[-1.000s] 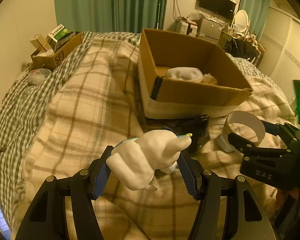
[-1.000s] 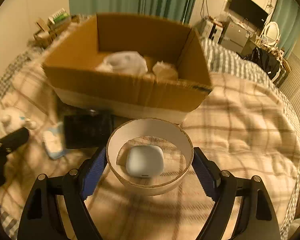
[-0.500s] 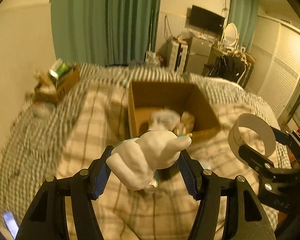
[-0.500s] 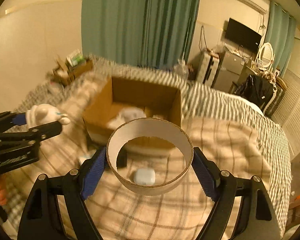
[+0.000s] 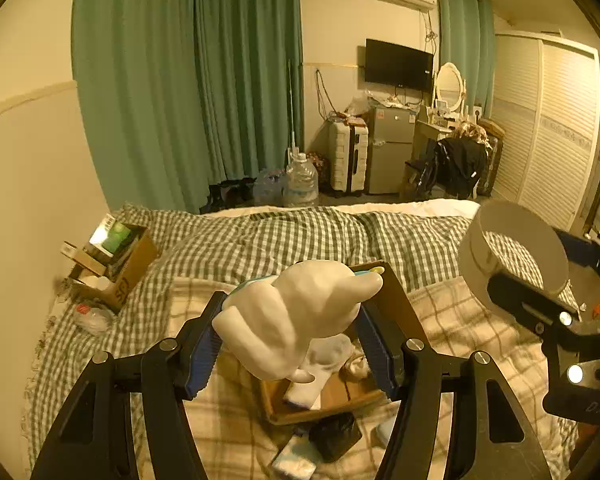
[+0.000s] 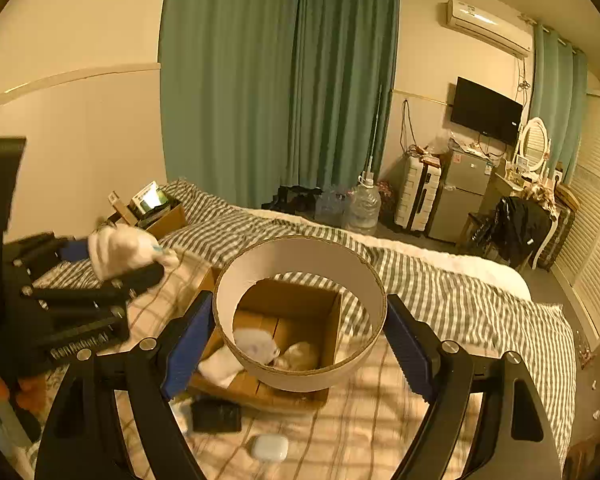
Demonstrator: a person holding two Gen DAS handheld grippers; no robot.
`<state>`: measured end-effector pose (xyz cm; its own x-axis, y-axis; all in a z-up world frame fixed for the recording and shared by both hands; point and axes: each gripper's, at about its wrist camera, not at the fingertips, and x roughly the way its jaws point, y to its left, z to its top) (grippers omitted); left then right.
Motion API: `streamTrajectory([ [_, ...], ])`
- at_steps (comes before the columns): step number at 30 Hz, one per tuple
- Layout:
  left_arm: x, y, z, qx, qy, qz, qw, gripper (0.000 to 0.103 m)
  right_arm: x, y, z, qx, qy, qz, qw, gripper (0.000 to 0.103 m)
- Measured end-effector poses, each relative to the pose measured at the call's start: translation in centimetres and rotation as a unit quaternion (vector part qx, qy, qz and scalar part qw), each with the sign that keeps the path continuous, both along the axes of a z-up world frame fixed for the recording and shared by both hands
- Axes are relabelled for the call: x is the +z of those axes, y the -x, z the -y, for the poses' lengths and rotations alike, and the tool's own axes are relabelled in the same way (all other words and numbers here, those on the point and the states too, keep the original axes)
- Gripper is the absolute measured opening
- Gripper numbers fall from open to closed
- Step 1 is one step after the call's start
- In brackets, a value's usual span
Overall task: Organize objects
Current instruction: 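Lower the plush toy into the box with the left gripper while the right gripper drops the ring in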
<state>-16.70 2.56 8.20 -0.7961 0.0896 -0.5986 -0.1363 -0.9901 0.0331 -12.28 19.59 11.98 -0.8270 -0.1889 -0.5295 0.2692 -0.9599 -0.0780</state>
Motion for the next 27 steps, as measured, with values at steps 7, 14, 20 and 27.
streamTrajectory([
  [7,-4.7,4.7,-1.8,-0.007,0.012,0.029,0.9995,0.065,-2.9,6.1,0.3,0.004,0.008,0.024,1.0,0.083],
  [14,-9.9,8.1,-1.9,-0.005,0.021,0.057,0.9981,0.065,-8.8,11.0,0.5,0.011,0.005,0.066,0.998,0.082],
  [20,-12.4,9.7,-1.7,-0.007,0.016,0.077,0.9969,0.065,-12.5,13.5,0.2,0.009,0.013,0.092,0.996,0.082],
  [27,-13.9,10.1,-1.7,-0.008,0.021,0.081,0.9964,0.065,-14.3,14.3,0.6,0.007,0.028,0.1,0.995,0.083],
])
